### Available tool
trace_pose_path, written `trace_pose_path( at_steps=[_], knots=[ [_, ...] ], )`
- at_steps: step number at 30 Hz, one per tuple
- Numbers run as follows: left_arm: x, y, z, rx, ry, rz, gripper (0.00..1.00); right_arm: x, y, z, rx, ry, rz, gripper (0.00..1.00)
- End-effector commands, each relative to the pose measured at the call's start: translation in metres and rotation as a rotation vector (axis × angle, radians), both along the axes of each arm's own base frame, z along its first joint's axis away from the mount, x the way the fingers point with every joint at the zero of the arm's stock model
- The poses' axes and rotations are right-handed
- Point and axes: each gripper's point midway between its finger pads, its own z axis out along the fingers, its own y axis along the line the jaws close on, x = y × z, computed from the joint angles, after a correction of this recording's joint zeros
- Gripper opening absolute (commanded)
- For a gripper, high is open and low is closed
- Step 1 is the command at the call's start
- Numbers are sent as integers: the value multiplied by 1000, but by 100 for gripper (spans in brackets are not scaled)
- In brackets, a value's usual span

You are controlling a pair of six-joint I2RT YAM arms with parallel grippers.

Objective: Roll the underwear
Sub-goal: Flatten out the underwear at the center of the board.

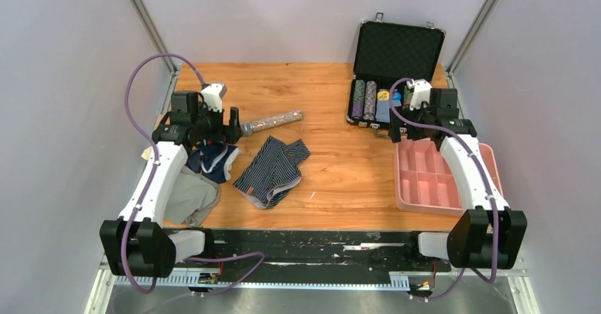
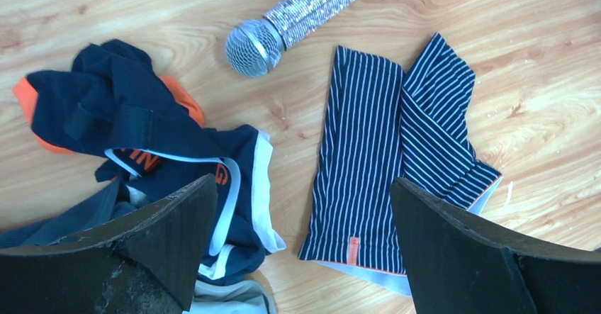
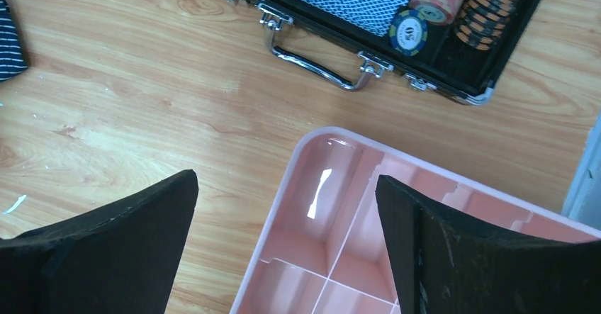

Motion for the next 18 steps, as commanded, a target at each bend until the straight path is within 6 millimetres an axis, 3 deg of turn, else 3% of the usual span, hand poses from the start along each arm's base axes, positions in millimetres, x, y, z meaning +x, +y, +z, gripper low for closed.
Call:
trace_pose_path(
  at_steps=[1, 3, 5, 9, 14, 18],
  knots=[
    [-10, -6, -8, -30, 31, -19, 100, 27, 24, 27, 40, -104, 127, 100],
    [-17, -8, -14, -35, 48, -40, 100, 29, 62, 36, 94, -129, 336, 99],
    [-21, -9, -18, -39, 58, -48, 99, 29, 97, 44, 156, -158, 509, 92],
    [-29, -11, -22, -55, 73, -49, 99, 27, 162, 41, 156, -172, 766, 79],
    [-33, -11, -24, -91, 69, -22, 99, 1, 225, 3, 48, -219, 1135, 60],
    [-32, -7, -25, -122, 69, 19, 99, -16, 250, -30, -34, -221, 1336, 49]
  ],
)
